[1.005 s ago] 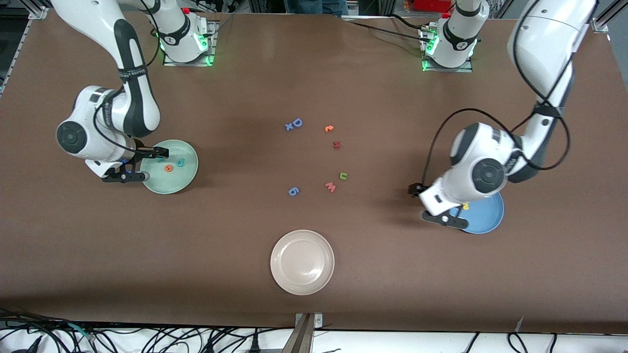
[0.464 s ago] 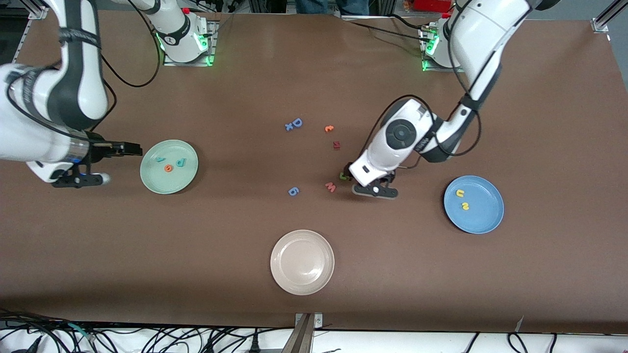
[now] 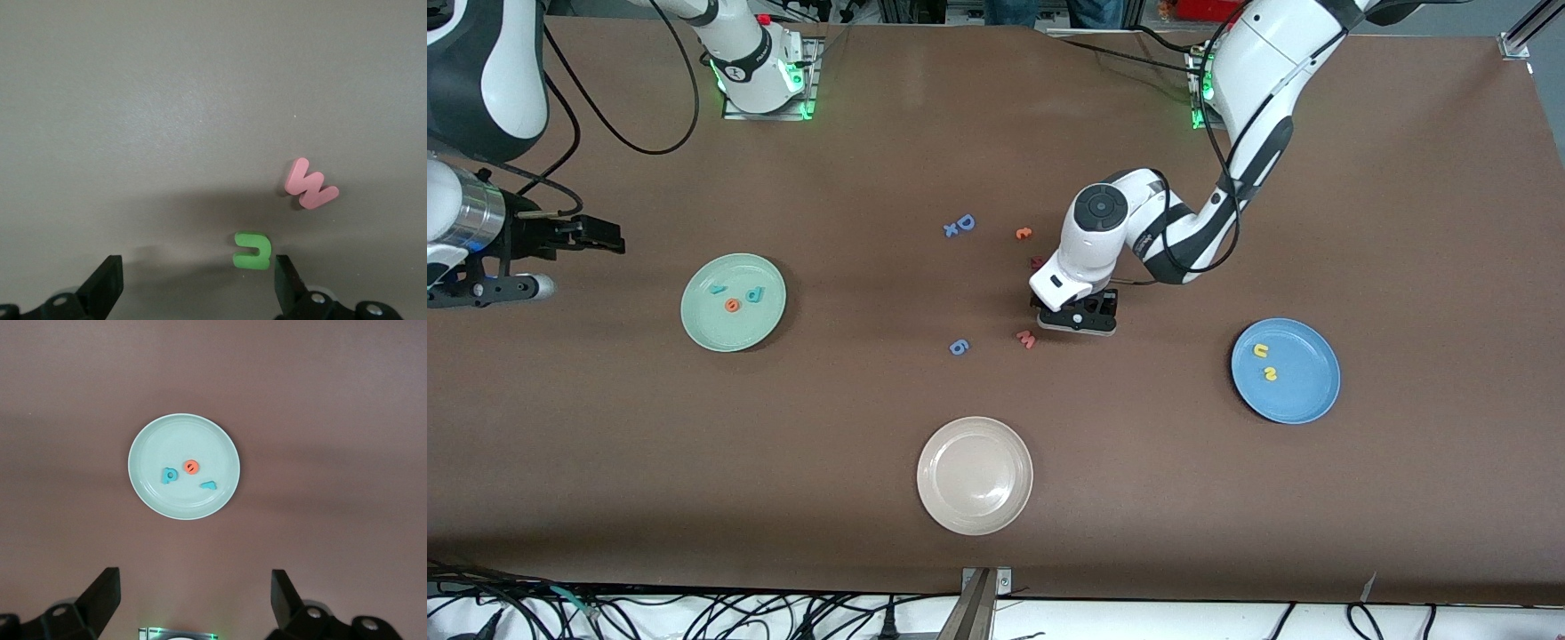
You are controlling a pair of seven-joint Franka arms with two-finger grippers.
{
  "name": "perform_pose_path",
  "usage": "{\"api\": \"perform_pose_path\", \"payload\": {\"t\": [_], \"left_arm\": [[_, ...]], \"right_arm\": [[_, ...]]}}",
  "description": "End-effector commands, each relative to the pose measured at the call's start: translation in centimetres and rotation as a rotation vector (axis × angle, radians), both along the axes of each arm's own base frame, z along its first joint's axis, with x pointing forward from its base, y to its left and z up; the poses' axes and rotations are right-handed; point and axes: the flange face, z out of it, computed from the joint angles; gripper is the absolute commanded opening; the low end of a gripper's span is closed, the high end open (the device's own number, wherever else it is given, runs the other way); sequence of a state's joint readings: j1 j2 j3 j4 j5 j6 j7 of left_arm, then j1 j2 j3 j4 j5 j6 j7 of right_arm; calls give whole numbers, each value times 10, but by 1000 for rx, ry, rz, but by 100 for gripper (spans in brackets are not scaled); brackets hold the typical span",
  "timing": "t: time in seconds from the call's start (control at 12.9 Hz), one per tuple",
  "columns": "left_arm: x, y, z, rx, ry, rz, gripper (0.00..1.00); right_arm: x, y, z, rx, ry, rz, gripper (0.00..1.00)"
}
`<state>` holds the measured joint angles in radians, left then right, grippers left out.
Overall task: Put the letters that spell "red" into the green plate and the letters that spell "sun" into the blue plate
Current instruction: 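Withdraw the right gripper while the left gripper reaches the green u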
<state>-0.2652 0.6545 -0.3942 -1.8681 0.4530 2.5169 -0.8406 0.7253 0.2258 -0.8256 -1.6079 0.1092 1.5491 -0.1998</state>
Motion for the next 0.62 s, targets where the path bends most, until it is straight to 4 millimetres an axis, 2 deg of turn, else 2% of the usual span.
{"api": "perform_pose_path", "payload": {"t": [0.0, 0.08, 0.31, 0.54], "left_arm": [[9, -17, -8, -13, -23, -4, 99], [13, -20, -10, -19, -26, -7, 99], [19, -21, -9, -19, -32, -9, 99], [18, -19, -11, -7, -26, -47, 98]], "right_arm": [[0, 15, 20, -49, -4, -37, 100], [2, 20, 32, -45, -18, -38, 100], [5, 24, 35, -41, -42, -36, 100], [8, 37, 41, -48, -68, -18, 100]]}}
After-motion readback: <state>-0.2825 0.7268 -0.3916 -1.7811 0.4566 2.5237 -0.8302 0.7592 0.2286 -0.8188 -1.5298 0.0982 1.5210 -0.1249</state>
